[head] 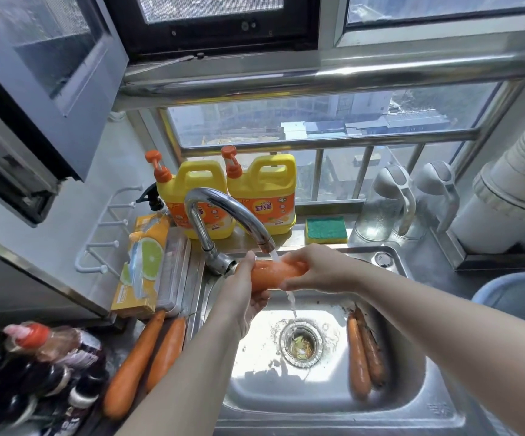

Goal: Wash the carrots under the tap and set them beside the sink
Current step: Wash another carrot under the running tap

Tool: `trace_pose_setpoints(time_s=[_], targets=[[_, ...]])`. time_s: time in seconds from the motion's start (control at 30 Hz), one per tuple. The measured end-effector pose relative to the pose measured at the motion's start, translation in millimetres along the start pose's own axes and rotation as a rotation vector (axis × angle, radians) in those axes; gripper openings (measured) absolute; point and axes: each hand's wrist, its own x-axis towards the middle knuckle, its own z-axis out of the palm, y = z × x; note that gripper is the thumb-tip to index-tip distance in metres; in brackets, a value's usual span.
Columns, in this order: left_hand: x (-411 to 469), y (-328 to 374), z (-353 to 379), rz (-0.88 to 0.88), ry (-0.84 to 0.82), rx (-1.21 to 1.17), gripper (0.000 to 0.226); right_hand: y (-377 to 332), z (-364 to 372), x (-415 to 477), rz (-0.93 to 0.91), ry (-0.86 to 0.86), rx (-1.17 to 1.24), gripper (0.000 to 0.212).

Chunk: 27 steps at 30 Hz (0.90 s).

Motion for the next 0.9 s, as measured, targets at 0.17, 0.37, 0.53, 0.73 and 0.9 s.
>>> trace_pose_setpoints(time_s=[0.17,0.37,0.53,0.73,0.9], targets=[[-0.1,1.3,3.3,-0.002,0.008,0.003,0.051,-8.1,12.3,-6.8,-0.004,0.296,-0.302,0.057],[-3.1,3.3,-1.7,0.014,0.013,-0.033,0.045,4.0,9.9,-8.0,-0.15,0.262,-0.291,0.04],[-5.9,-3.6,-5.2,0.046,0.015,-0.027,0.042,0.7,-2.8,-3.4,-0.041,-0.023,0.052,0.028],[-8.5,-3.4,-4.9,0.037,0.019,-0.051,0.043,-4.6,-8.3,-1.9,-0.023,-0.053,0.063,0.03],[-8.2,-2.9,-5.7,0.026,0.009,-0.044,0.044,-2.5,-9.5,-4.2,-0.032,-0.079,0.102,0.029]])
